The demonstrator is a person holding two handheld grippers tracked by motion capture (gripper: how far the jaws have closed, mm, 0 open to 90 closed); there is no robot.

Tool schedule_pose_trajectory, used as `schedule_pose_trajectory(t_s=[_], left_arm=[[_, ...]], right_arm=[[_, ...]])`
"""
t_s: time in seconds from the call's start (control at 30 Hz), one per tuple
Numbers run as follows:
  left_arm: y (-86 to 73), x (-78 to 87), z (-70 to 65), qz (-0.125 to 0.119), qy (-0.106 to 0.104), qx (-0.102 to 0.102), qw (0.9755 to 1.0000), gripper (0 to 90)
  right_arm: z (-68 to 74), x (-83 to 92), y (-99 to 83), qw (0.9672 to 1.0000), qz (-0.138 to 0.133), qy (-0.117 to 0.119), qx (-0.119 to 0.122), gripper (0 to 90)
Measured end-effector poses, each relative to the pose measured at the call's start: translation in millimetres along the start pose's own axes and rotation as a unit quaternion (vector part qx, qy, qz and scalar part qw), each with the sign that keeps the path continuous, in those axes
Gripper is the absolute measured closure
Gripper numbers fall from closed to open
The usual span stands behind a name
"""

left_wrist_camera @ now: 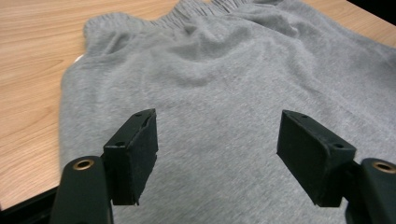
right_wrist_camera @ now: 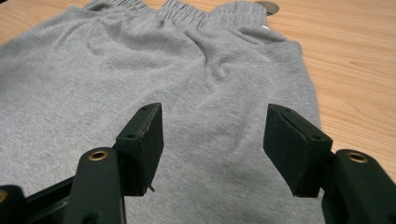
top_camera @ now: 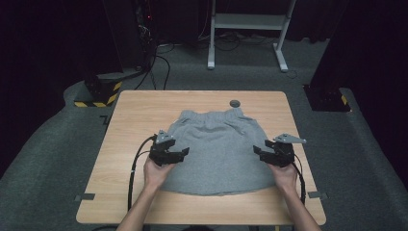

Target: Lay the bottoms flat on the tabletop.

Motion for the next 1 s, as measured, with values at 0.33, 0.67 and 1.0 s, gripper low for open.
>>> schedule_pose_trajectory(t_s=[0.33,0.67,1.0], left_arm=[[-3.2,13.8,9.1,-0.015,0.010,0.017,0.9997,30.2],[-12.2,22.6,16.5,-0.016,0.018,0.030,0.9993,31.6],[-23.1,32.0,24.2,-0.019,0.035,0.038,0.9985,32.1]], right_arm=[[-9.8,10.9,-4.5,0.9999,-0.008,-0.003,-0.014,38.2],[-13.9,19.6,-10.8,0.9998,-0.014,-0.013,-0.010,41.4],[-21.5,30.6,-15.2,0.9991,-0.031,-0.016,-0.025,42.2]])
Point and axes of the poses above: each handheld gripper's, and its own axes: x roughly backward along the jaws, y roughly out of its top, z roughly to its left, the point moved 6 cm from there along -x, roughly forward along the jaws, and after that the axes turned 5 degrees about -x, right-handed, at the moved point
